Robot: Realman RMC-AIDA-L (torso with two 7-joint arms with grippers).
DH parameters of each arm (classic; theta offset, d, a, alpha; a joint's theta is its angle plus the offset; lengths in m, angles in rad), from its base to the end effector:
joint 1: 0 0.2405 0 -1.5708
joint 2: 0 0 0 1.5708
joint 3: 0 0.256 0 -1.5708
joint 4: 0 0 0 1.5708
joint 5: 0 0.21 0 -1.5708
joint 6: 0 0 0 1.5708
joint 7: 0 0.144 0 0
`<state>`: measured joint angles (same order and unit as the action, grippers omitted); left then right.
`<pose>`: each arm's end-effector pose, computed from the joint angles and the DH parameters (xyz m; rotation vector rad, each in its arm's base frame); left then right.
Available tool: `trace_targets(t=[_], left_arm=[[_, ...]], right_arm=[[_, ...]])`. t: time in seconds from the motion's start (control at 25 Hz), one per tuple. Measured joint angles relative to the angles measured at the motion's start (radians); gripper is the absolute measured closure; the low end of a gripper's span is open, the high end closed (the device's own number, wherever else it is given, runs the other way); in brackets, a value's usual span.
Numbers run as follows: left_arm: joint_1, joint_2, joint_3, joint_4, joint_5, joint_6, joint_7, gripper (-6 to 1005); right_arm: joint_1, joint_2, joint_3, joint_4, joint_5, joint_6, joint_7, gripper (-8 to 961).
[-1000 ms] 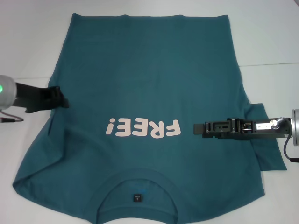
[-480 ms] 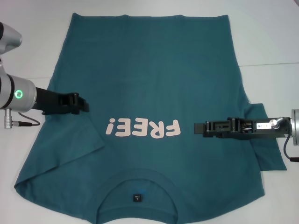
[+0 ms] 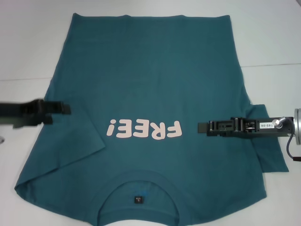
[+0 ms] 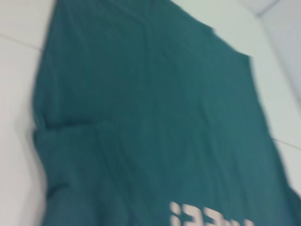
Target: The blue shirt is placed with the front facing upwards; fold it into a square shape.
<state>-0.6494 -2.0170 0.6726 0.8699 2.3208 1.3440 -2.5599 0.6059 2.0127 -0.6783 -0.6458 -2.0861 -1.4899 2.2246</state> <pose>-0.2649 0.3986 0.0605 -2.0683 -1.7260 -0.4600 0.2640 0.3599 0.0204 -2.3868 1.6857 0.6799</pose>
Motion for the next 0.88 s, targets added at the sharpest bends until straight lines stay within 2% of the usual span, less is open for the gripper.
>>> trace_targets(t=[0.16,0.32,0.44,0.52,0.72,0.88], left_arm=[[0.096,0.005,-0.033,-0.003,-0.136,0.15,0.13,266],[0.165,0.002,-0.038,-0.013,-0.169,0.255,0.187,119],[0.198,-0.005,-0.032,-0.035,-0.167,0.324,0.294,92],[0.216,-0.017,-0.031,-0.045,-0.166,0.357,0.412,74],[0.263,-0.065,-0.036,-0.046,-0.172,0.377,0.687,47],[0.286,-0.107,-0.039,-0.025,-0.181,0.394,0.809,47]], right_arm=[[-0.002,-0.001,0.005,0.0,0.0,0.005,-0.035,358],[-0.003,-0.005,0.001,-0.004,0.0,0.005,-0.052,358],[-0.004,-0.006,0.004,-0.01,0.0,0.005,-0.067,358],[-0.002,-0.01,0.005,-0.013,0.001,0.01,-0.074,358],[0.004,-0.02,0.007,-0.013,0.004,0.016,-0.076,359],[0.005,-0.033,0.022,-0.011,0.005,0.016,-0.06,359]])
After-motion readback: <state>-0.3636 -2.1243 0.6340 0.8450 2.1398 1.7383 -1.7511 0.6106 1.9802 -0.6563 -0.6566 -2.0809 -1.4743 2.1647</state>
